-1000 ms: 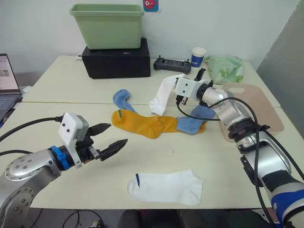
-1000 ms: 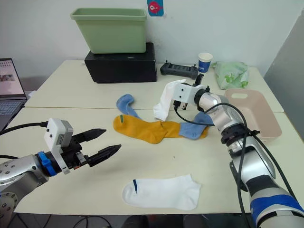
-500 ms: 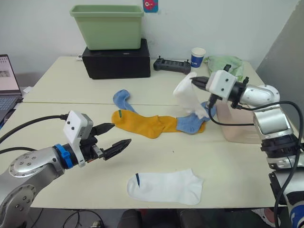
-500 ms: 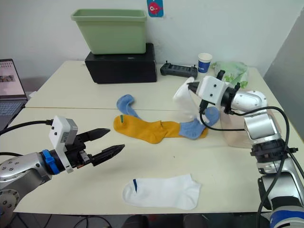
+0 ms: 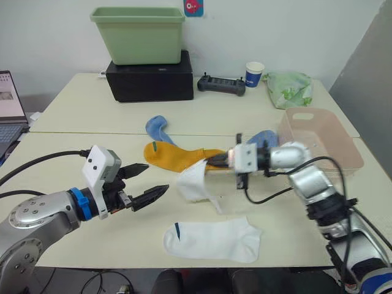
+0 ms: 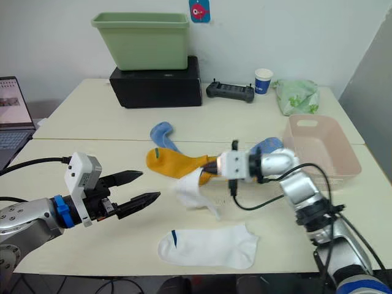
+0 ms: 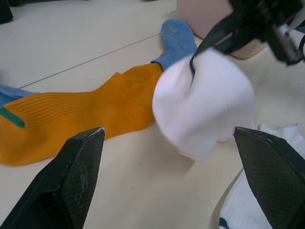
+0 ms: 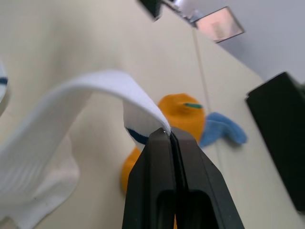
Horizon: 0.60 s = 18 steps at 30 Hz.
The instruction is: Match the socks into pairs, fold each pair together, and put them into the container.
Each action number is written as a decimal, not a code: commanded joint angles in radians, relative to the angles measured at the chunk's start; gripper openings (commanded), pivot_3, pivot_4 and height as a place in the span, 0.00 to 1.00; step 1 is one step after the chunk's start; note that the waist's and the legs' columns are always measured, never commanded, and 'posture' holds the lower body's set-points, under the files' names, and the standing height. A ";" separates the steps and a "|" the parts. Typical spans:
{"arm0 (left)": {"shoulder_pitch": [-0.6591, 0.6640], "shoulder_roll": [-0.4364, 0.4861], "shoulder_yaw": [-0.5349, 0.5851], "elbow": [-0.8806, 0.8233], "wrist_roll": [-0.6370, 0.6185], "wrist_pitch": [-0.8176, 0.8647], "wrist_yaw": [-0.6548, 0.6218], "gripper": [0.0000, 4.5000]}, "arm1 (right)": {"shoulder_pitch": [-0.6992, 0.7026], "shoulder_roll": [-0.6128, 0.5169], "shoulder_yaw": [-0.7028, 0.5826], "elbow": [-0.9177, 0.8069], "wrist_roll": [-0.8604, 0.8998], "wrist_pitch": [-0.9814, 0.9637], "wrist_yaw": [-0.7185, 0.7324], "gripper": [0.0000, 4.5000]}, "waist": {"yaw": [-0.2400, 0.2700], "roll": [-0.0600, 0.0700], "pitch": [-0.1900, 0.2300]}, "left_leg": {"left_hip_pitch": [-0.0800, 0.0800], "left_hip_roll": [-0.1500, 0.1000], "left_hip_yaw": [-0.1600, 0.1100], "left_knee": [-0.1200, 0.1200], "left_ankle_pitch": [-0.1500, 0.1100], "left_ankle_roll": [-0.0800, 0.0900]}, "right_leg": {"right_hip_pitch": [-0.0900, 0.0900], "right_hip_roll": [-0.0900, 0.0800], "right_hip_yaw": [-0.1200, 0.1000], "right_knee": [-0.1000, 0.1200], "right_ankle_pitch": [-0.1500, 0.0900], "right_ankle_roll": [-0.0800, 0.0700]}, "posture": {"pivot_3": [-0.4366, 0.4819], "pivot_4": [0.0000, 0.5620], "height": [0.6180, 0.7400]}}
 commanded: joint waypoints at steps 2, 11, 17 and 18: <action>0.005 0.018 0.035 -0.026 -0.014 -0.002 -0.010 1.00 | -0.123 0.007 0.019 0.236 -0.191 -0.172 -0.156 0.01 | 0.002 0.000 0.001 | 0.000 0.000 0.001 0.001 0.000 0.000 | 0.000 0.000 0.001 0.000 0.000 0.000 | 0.48 0.27 0.83; 0.014 0.020 0.015 -0.024 0.011 -0.011 -0.019 1.00 | -0.164 -0.057 -0.082 0.235 -0.116 -0.121 -0.126 0.62 | 0.006 0.000 0.001 | 0.000 0.000 -0.001 -0.001 0.000 0.000 | 0.000 0.000 -0.002 0.001 -0.001 -0.002 | 0.48 0.27 0.83; 0.026 0.028 0.007 -0.034 0.017 -0.014 -0.042 1.00 | 0.064 -0.199 -0.165 -0.112 0.141 0.261 0.105 0.99 | 0.026 0.001 0.001 | -0.001 0.001 -0.005 -0.002 0.000 0.000 | 0.001 0.000 -0.006 -0.001 -0.003 -0.003 | 0.48 0.27 0.83; 0.030 0.032 0.005 -0.037 0.020 -0.015 -0.048 1.00 | 0.112 -0.230 -0.176 -0.181 0.172 0.311 0.131 0.99 | 0.027 0.001 0.001 | -0.001 0.001 -0.005 -0.002 0.000 0.000 | 0.001 0.000 -0.006 0.000 -0.003 -0.003 | 0.48 0.27 0.83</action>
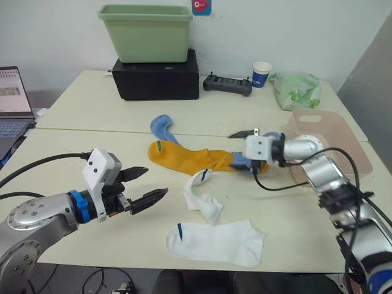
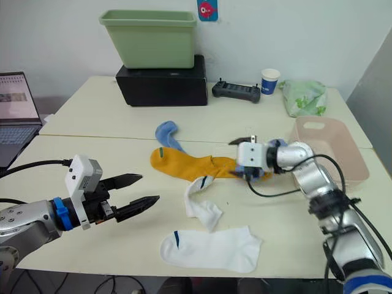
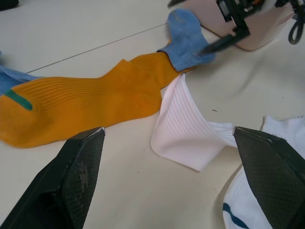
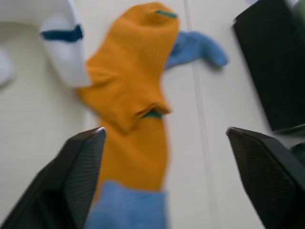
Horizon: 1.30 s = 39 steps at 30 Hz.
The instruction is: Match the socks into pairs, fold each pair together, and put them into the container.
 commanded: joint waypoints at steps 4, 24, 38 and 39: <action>0.020 0.031 0.002 -0.041 0.026 -0.023 -0.046 1.00 | 0.238 -0.140 -0.062 -0.450 0.197 0.301 0.109 0.99 | -0.001 0.001 0.001 | 0.000 0.000 -0.004 0.000 0.000 0.000 | 0.001 0.000 -0.003 0.001 -0.001 -0.002 | 0.48 0.27 0.83; 0.008 0.028 -0.031 -0.039 0.077 -0.023 -0.079 1.00 | 0.404 0.114 0.143 -0.562 0.042 0.469 -0.190 0.91 | 0.001 0.001 0.000 | 0.000 -0.001 -0.012 0.000 0.004 -0.006 | 0.001 0.002 -0.008 0.005 -0.005 -0.001 | 0.48 0.27 0.83; -0.029 0.024 -0.044 -0.025 0.083 -0.004 -0.049 1.00 | 0.336 0.016 0.023 -0.721 0.272 0.805 -0.062 0.01 | 0.003 0.001 0.000 | 0.000 -0.001 -0.012 0.001 0.004 -0.006 | 0.001 0.002 -0.009 0.005 -0.005 -0.001 | 0.48 0.27 0.83; -0.029 0.023 -0.046 -0.024 0.085 -0.004 -0.049 1.00 | 0.317 -0.016 0.004 -0.739 0.319 0.857 -0.029 0.01 | 0.003 0.001 0.000 | 0.000 -0.001 -0.012 0.001 0.004 -0.006 | 0.002 0.002 -0.008 0.005 -0.005 -0.001 | 0.48 0.27 0.83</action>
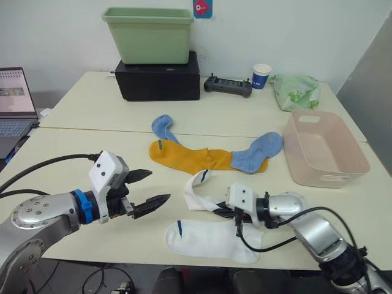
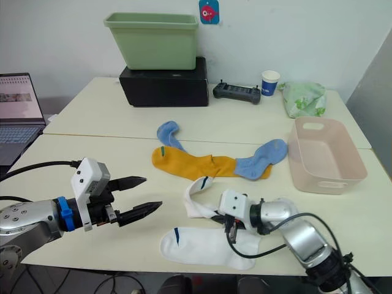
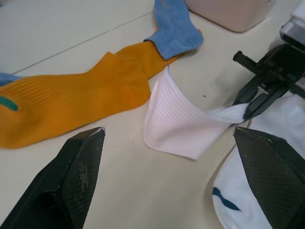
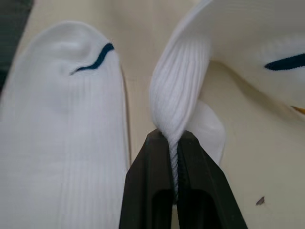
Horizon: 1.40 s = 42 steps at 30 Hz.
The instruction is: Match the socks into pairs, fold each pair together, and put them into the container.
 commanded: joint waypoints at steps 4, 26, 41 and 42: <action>-0.007 -0.001 -0.027 -0.001 0.023 -0.014 0.004 1.00 | -0.149 -0.195 -0.095 -0.010 0.192 0.236 0.177 0.01 | 0.000 0.000 0.000 | 0.000 0.000 -0.001 0.000 0.000 0.000 | 0.000 0.000 -0.001 0.000 0.000 0.000 | 0.48 0.27 0.83; -0.175 -0.267 -0.255 0.103 0.199 0.086 0.285 1.00 | -0.314 -0.210 -0.161 0.305 0.079 0.086 0.067 0.73 | 0.003 0.000 0.000 | -0.003 -0.001 -0.001 0.000 0.000 0.000 | -0.001 0.000 -0.002 -0.001 0.002 -0.004 | 0.48 0.27 0.83; -0.349 -0.558 -0.351 0.328 0.167 0.265 0.405 1.00 | 0.020 -0.267 -0.325 -0.024 0.180 0.095 0.006 0.88 | 0.012 0.000 0.000 | -0.003 -0.002 -0.004 0.000 0.000 0.000 | 0.001 0.001 -0.004 0.000 0.003 -0.003 | 0.48 0.27 0.83; -0.360 -0.567 -0.361 0.347 0.170 0.266 0.401 1.00 | 0.040 -0.260 -0.334 -0.031 0.183 0.101 -0.009 0.88 | 0.013 0.000 0.000 | -0.003 -0.002 -0.004 0.000 0.000 0.000 | 0.001 0.001 -0.003 -0.001 0.003 -0.003 | 0.48 0.27 0.83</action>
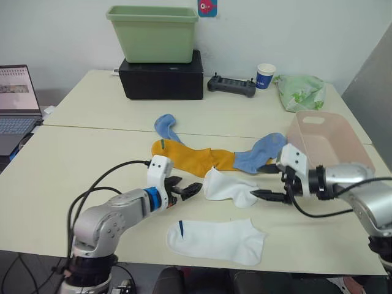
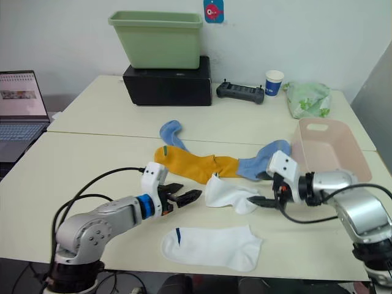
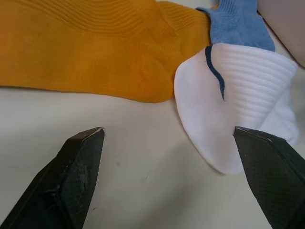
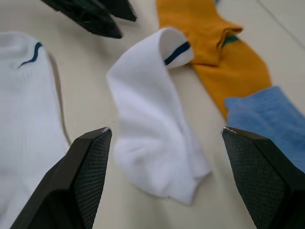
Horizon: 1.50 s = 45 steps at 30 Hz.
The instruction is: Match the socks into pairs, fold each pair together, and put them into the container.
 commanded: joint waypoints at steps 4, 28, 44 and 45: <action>-0.064 -0.032 -0.079 0.087 0.055 -0.027 -0.030 1.00 | 0.092 0.010 -0.057 -0.062 -0.001 -0.014 -0.090 0.88 | 0.003 0.000 0.000 | 0.001 0.000 -0.001 0.000 0.000 0.000 | 0.001 0.000 0.000 0.000 0.000 0.001 | 0.48 0.27 0.83; -0.103 -0.107 -0.145 0.154 0.169 -0.145 -0.106 0.01 | 0.208 0.171 -0.095 -0.017 -0.020 -0.005 -0.364 0.89 | 0.013 0.001 -0.001 | 0.003 -0.001 -0.001 0.000 0.000 0.000 | 0.009 -0.001 -0.001 -0.012 0.001 0.009 | 0.48 0.27 0.83; 0.191 0.021 0.142 -0.149 0.073 -0.195 -0.124 0.00 | 0.139 0.275 0.003 -0.082 0.021 0.168 -0.403 0.17 | 0.007 0.001 -0.001 | 0.002 0.001 0.000 -0.003 0.000 0.000 | 0.007 0.000 0.000 -0.014 0.001 0.009 | 0.48 0.27 0.83; 0.207 0.025 0.151 -0.164 0.064 -0.189 -0.120 0.00 | 0.130 0.271 -0.001 -0.097 0.033 0.175 -0.398 0.09 | 0.008 0.001 -0.001 | 0.002 0.001 0.000 -0.003 0.000 0.000 | 0.007 0.000 0.000 -0.014 0.001 0.009 | 0.48 0.27 0.83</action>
